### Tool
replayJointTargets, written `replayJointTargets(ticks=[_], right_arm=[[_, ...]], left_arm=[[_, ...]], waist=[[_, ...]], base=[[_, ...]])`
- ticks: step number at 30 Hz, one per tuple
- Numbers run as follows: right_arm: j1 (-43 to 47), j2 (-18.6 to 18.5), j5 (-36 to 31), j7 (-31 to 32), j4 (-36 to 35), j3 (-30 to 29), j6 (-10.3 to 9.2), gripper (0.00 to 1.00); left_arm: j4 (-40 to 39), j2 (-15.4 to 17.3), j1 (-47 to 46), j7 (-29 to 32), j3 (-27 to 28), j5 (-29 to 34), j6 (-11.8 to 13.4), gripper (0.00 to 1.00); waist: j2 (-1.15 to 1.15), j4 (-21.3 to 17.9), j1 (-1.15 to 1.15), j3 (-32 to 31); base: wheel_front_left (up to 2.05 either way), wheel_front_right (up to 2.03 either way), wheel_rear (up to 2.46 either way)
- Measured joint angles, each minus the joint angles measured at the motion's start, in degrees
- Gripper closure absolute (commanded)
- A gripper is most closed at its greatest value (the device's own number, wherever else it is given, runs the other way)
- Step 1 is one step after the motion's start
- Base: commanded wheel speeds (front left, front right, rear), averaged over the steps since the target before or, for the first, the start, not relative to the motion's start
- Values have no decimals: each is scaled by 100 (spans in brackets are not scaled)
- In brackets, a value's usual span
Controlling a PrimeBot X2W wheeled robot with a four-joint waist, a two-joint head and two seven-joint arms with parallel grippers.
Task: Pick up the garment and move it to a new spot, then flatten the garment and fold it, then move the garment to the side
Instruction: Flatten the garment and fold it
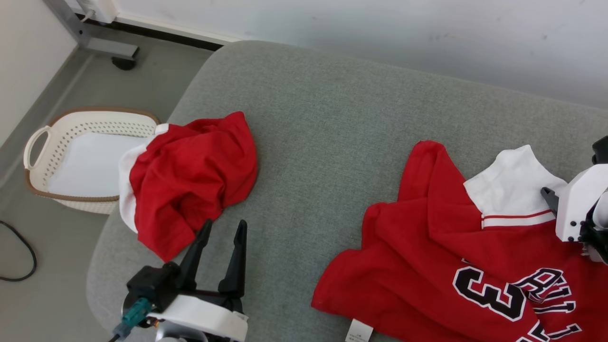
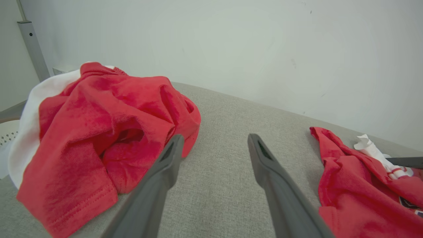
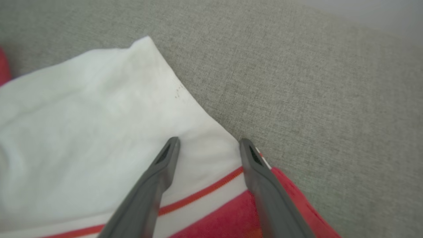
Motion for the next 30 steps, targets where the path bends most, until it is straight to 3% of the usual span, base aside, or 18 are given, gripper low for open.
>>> replayJointTargets(ticks=[1, 2, 14, 19, 25, 30], right_arm=[[-3, 7, 22, 14, 13, 37, 0, 82], [-4, 10, 26, 10, 25, 77, 0, 100], [-332, -9, -14, -1492, 279, -23, 2, 100], [-851, -234, 85, -1792, 349, -202, 2, 100], [-1705, -592, -96, -2594, 556, -438, 2, 100], [-2113, -534, -298, -3075, 905, -539, 2, 100]], left_arm=[[2, -7, 3, 0, 13, 21, -16, 0], [9, -10, 5, 0, 22, 29, -20, 0], [41, -25, 46, 0, 69, 186, -116, 0], [-77, -26, -20, 0, 33, 186, -143, 0], [-204, -26, -259, 0, 65, 158, -167, 0], [-212, -26, -363, 0, 67, 120, -174, 0]], waist=[[0, -16, 0, -11], [0, -33, 0, -23], [0, -310, 0, -168], [0, -312, 0, 157], [0, -242, 1, 697], [0, -182, 1, 1019]], base=[[0, 0, 0], [0, 0, 0], [0, 0, 0], [0, 0, 0], [0, 0, 0], [0, 0, 0]])
